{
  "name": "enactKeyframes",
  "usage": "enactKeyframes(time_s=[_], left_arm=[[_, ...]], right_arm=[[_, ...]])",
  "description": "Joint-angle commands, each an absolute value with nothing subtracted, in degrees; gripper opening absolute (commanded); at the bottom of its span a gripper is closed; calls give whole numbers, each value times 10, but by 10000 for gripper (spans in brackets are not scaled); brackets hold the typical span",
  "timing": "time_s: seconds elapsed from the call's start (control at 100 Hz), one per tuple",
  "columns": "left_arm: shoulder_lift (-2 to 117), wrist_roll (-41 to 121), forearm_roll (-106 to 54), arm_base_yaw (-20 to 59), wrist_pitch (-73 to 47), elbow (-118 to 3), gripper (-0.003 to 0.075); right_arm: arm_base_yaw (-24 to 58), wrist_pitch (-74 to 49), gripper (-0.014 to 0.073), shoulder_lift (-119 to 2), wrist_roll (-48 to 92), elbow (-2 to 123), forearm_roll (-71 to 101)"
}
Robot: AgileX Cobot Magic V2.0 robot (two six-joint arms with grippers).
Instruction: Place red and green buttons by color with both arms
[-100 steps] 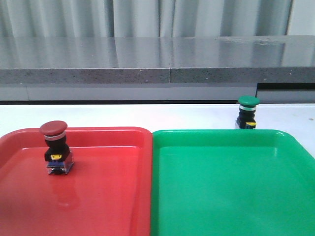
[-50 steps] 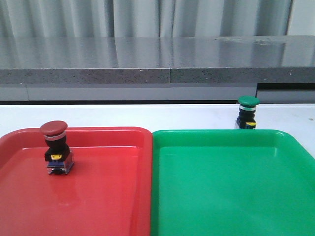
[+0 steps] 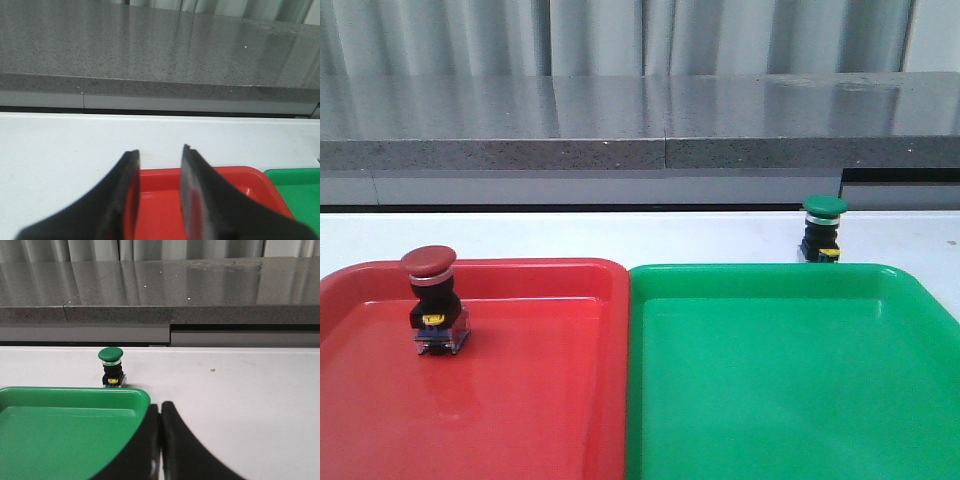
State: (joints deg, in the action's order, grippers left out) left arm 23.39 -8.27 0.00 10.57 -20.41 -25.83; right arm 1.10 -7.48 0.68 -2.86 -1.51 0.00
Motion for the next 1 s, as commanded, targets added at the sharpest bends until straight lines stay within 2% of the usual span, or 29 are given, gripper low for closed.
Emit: enactKeyframes(time_s=[0.0, 0.8, 0.99], left_arm=[[236, -87, 3, 104, -162, -273, -6], [236, -87, 6, 104, -161, -273, -19], [233, -87, 41, 104, -105, -254, -19]], right_arm=[[7, -26, -109, 17, -27, -7, -4], [7, -26, -109, 17, -27, -7, -4], [7, -26, -109, 17, -27, -7, -4]])
